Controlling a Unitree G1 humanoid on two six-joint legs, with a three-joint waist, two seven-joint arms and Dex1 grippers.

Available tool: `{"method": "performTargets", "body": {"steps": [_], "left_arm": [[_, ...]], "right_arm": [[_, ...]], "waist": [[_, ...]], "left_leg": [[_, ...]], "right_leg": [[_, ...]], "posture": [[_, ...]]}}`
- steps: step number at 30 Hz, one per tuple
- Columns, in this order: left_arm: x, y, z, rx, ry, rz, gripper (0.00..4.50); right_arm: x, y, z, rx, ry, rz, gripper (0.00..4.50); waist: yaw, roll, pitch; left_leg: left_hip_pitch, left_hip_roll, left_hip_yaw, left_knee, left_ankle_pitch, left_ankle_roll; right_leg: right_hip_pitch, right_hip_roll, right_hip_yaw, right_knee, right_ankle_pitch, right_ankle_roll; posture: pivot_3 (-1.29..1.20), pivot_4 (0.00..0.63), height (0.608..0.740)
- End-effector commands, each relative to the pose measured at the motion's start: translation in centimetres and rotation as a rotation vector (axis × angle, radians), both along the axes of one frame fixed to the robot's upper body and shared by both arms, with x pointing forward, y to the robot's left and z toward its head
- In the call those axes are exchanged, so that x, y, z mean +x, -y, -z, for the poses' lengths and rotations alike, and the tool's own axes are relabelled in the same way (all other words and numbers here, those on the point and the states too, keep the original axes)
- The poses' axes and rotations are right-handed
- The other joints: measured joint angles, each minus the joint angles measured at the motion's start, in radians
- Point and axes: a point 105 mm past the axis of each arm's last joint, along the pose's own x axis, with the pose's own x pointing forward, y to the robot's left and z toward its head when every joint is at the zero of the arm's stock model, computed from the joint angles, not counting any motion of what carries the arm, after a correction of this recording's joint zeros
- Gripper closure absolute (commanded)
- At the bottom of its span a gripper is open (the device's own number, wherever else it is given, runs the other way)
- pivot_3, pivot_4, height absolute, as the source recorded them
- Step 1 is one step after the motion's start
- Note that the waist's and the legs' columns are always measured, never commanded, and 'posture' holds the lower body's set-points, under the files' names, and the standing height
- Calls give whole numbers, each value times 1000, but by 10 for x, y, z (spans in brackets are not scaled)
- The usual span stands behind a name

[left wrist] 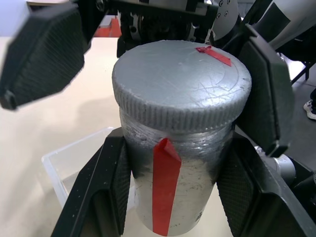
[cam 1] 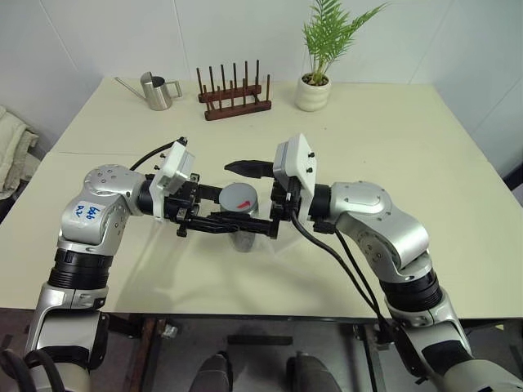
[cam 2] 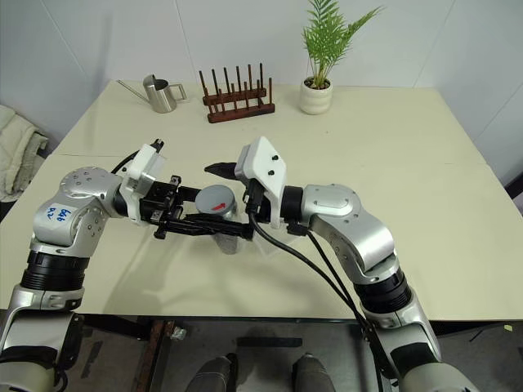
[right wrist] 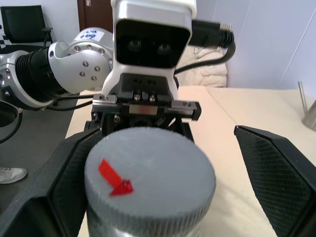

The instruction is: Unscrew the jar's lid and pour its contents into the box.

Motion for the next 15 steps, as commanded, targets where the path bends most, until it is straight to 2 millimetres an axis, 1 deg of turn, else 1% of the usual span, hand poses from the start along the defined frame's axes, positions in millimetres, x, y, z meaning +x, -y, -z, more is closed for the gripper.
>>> {"method": "performTargets", "body": {"steps": [1, 8, 15], "left_arm": [[-3, -1, -8, 36, 77, 17, 2439], [-1, -3, -4, 73, 110, 14, 2439], [-3, -1, -3, 85, 107, 22, 2439]], "right_arm": [[-2, 1, -14, 27, 49, -3, 7], [-7, -3, -15, 19, 40, -35, 7], [-5, -14, -11, 25, 32, -26, 7]], "waist": [[0, 0, 0], [0, 0, 0], [-1, 0, 0]], "left_leg": [[0, 0, 0, 0, 0, 0], [0, 0, 0, 0, 0, 0], [0, 0, 0, 0, 0, 0]], "right_leg": [[0, 0, 0, 0, 0, 0], [0, 0, 0, 0, 0, 0], [0, 0, 0, 0, 0, 0]], "posture": [[0, 150, 740], [0, 150, 740], [0, 150, 740]]}}
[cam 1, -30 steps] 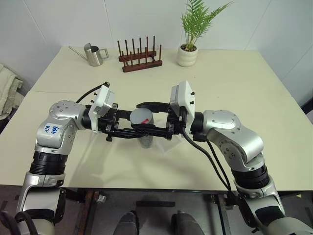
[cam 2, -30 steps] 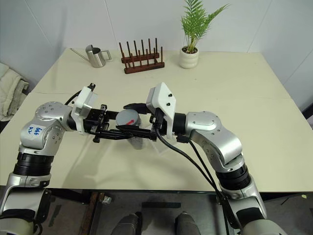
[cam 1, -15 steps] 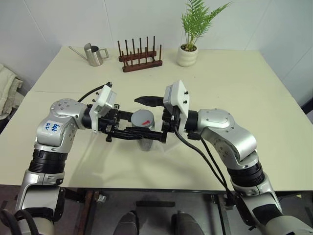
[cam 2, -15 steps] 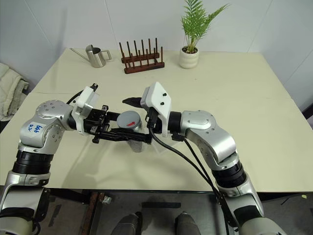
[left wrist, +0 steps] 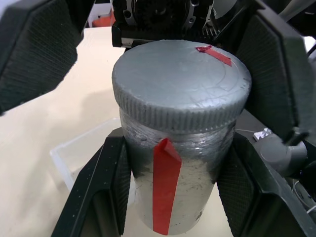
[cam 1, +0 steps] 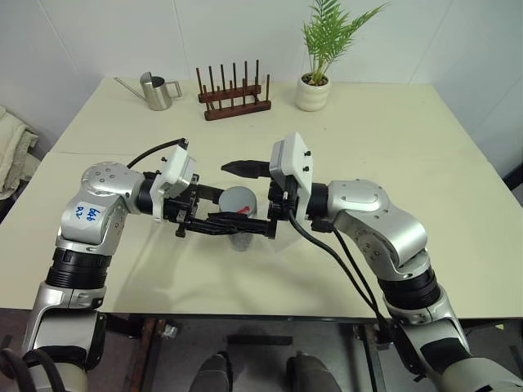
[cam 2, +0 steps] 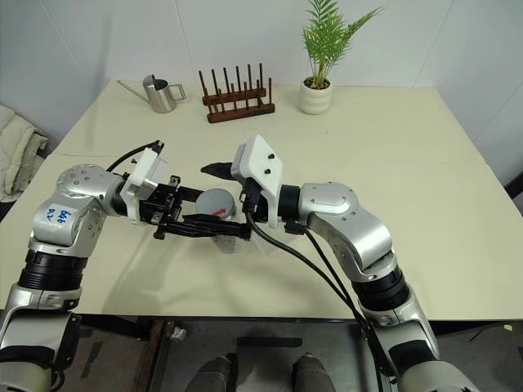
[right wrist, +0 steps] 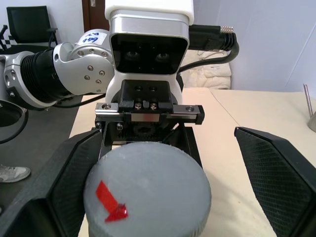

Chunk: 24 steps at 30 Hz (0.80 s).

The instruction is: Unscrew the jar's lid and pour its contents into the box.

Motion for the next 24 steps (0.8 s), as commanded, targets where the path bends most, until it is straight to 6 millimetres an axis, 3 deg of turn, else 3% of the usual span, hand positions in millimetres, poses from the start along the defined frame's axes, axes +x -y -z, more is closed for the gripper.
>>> {"method": "performTargets", "body": {"steps": [1, 10, 24], "left_arm": [[-4, 0, -8, 14, 35, 19, 2439], [-5, 0, -9, 1, 25, 4, 2439], [-3, -6, -9, -31, 21, -33, 2439]], "right_arm": [[-4, -7, -12, 32, 47, 0, 7], [10, 2, -10, 17, 50, 81, 7], [27, 47, -15, -27, 76, 241, 7]], "waist": [[0, 0, 0], [0, 0, 0], [1, 0, 0]], "left_leg": [[0, 0, 0, 0, 0, 0], [0, 0, 0, 0, 0, 0], [0, 0, 0, 0, 0, 0]], "right_leg": [[0, 0, 0, 0, 0, 0], [0, 0, 0, 0, 0, 0], [0, 0, 0, 0, 0, 0]], "posture": [[0, 150, 740], [0, 150, 740], [0, 150, 740]]}}
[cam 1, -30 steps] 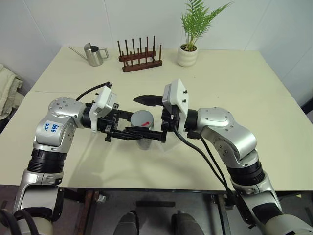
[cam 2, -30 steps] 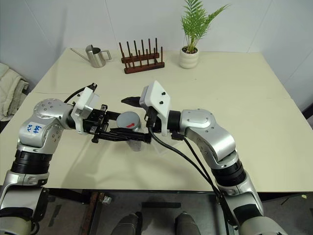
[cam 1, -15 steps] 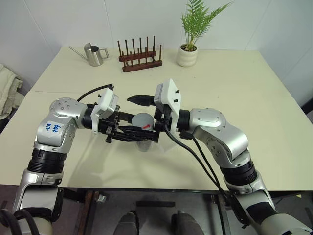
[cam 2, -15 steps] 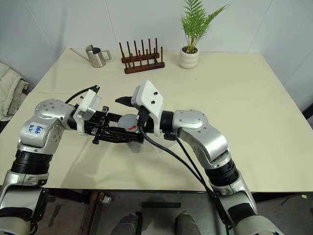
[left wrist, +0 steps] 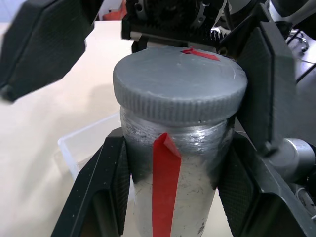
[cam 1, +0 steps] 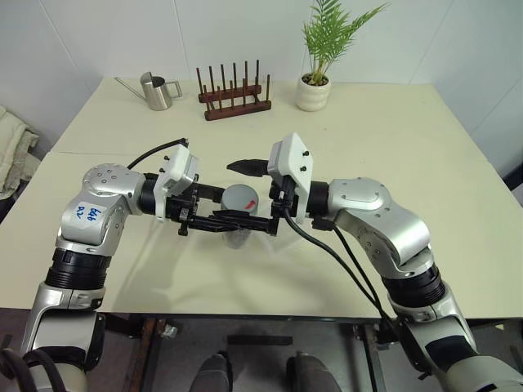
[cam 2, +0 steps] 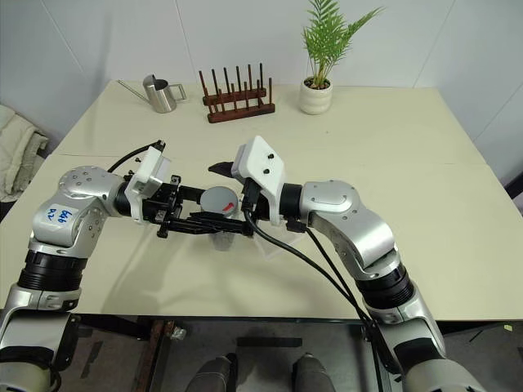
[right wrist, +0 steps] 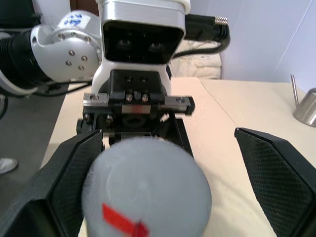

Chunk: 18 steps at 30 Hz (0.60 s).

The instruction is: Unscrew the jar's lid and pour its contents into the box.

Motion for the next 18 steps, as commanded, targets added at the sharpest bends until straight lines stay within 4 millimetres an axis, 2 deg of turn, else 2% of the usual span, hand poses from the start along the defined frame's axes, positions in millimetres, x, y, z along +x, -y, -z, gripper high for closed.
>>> {"method": "performTargets", "body": {"steps": [1, 11, 18], "left_arm": [[-10, -4, -9, -18, 42, 41, 2439], [-7, -6, -8, -48, 43, 17, 2439], [-3, -9, -7, -52, 40, 6, 2439]], "right_arm": [[16, 33, -18, 47, 44, 151, 7], [14, 58, -19, 27, 39, 242, 7], [-1, 65, -23, 16, 26, 232, 7]], "waist": [[-1, 0, 0], [2, 0, 0], [-2, 0, 0]], "left_leg": [[0, 0, 0, 0, 0, 0], [0, 0, 0, 0, 0, 0], [0, 0, 0, 0, 0, 0]], "right_leg": [[0, 0, 0, 0, 0, 0], [0, 0, 0, 0, 0, 0], [0, 0, 0, 0, 0, 0]], "posture": [[0, 150, 740], [0, 150, 740], [0, 150, 740]]}}
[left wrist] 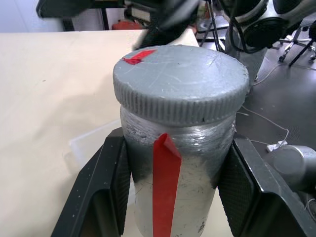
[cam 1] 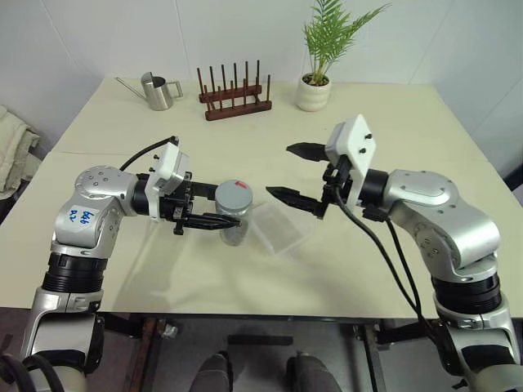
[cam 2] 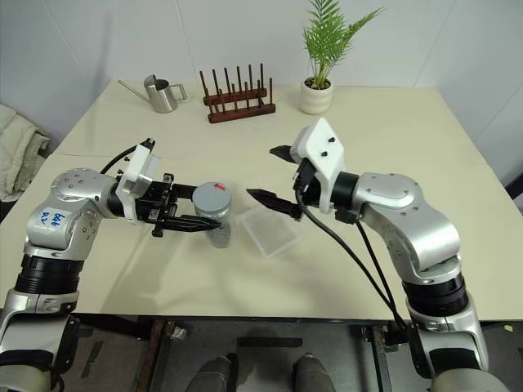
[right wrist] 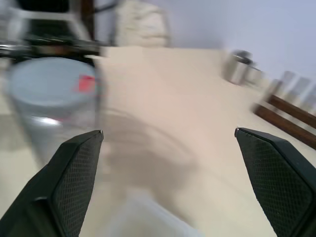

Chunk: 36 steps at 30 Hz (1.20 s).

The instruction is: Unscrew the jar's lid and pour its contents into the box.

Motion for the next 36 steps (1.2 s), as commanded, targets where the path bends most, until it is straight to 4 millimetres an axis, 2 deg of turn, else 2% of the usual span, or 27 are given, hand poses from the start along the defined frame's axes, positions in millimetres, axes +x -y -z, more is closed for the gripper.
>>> {"method": "performTargets", "body": {"steps": [1, 9, 15, 22, 28, 36], "left_arm": [[-1, -2, -5, -13, 28, 10, 2439], [2, -1, -5, -14, 34, 11, 2439], [5, 0, -7, -31, 53, 13, 2439], [5, 3, -9, -46, 51, 26, 2439], [2, 7, -11, -56, 46, 40, 2439], [0, 7, -11, -53, 51, 39, 2439]], "right_arm": [[-17, 0, -13, 14, 40, -32, 7], [-20, -3, -24, 74, 37, -20, 7], [-26, -27, -36, 204, 1, -101, 7], [-31, -63, -21, 202, -50, -201, 7], [-30, -76, -10, 183, -63, -241, 7], [-22, -80, -3, 180, -63, -222, 7]], "waist": [[-1, 0, 0], [2, 0, 0], [1, 0, 0], [1, 0, 0], [1, 0, 0], [0, 0, 0]], "left_leg": [[0, 0, 0, 0, 0, 0], [0, 0, 0, 1, 0, 0], [0, 0, 0, 0, 0, 0], [0, 0, 0, 1, 0, 0], [0, 0, 0, 1, 0, 0], [0, 0, 0, 1, 0, 0]], "right_leg": [[0, 0, 0, 0, 0, 0], [0, 0, 0, 0, 0, 0], [0, 0, 0, 1, 0, 0], [0, 0, 0, 1, 0, 0], [0, 0, 0, 1, 0, 0], [0, 0, 0, 2, 0, 0]], "posture": [[0, 150, 740], [0, 150, 740], [0, 150, 740], [0, 150, 740], [0, 150, 740], [0, 150, 740]]}}
